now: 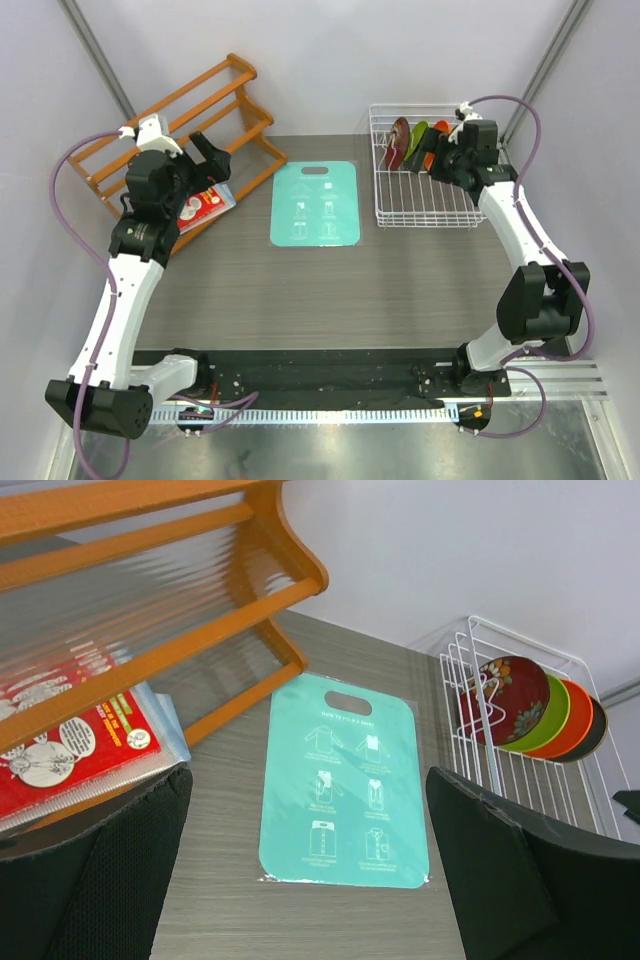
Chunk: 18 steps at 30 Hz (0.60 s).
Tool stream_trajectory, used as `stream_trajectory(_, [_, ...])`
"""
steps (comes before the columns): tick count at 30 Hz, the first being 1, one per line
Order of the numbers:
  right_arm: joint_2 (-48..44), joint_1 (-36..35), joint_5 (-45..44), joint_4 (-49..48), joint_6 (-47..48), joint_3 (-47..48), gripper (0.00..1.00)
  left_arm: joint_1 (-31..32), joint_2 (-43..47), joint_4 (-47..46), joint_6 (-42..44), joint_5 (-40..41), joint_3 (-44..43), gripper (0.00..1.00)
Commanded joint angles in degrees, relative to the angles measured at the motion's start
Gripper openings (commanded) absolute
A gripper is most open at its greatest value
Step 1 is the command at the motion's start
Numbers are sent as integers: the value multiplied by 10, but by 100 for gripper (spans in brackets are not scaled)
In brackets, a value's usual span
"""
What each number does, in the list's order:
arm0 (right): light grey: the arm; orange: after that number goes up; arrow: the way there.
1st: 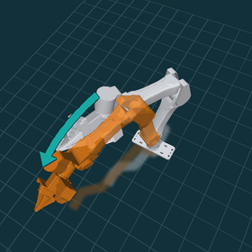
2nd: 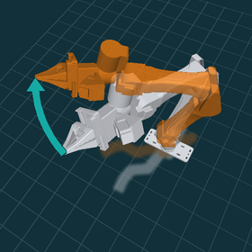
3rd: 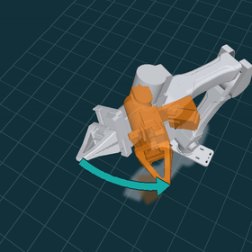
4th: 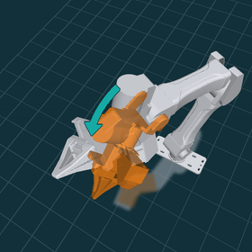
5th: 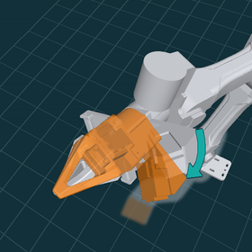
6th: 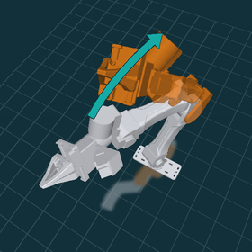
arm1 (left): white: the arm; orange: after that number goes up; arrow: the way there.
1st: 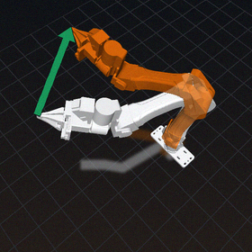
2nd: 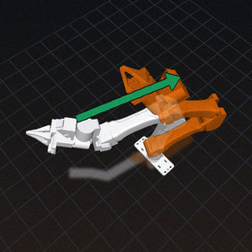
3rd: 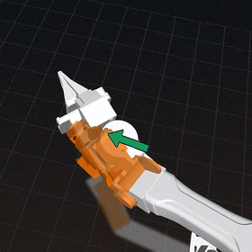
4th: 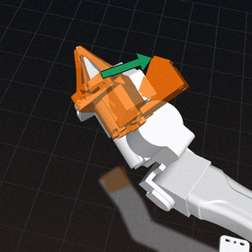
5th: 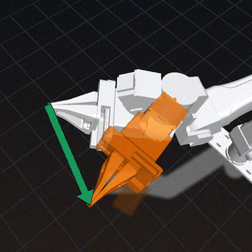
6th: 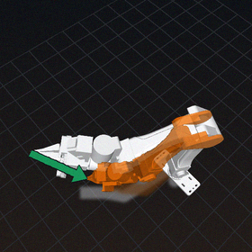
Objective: Unload the plates from the dish rack
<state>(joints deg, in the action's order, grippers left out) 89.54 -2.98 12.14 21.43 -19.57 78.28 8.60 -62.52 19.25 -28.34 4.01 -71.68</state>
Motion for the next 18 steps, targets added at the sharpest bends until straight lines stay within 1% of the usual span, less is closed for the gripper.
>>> stream_trajectory(1, [-31,2,-5,-22,16,79,100,-3,16,-29,16,-40,19,99])
stream_trajectory(2, [-33,2,-12,-25,16,79,100,-2,20,-40,21,-55,26,100])
stream_trajectory(3, [-31,2,-8,-32,15,79,100,-3,23,-54,14,-52,33,100])
stream_trajectory(5, [-22,2,15,-29,37,97,100,-3,28,-63,8,-28,44,99])
stream_trajectory(7, [-6,3,4,-7,35,117,100,-3,27,-61,6,-25,42,100])
stream_trajectory(11, [4,3,5,-12,47,127,100,-3,6,-40,21,-55,21,99])
stream_trajectory(15, [25,2,-28,9,63,158,100,-3,-11,-19,32,-45,5,100])
stream_trajectory(17, [42,1,-40,28,73,185,98,-3,-19,-18,32,-12,3,100])
stream_trajectory(18, [49,-3,-69,37,75,195,98,-3,-23,-18,32,-9,2,100])
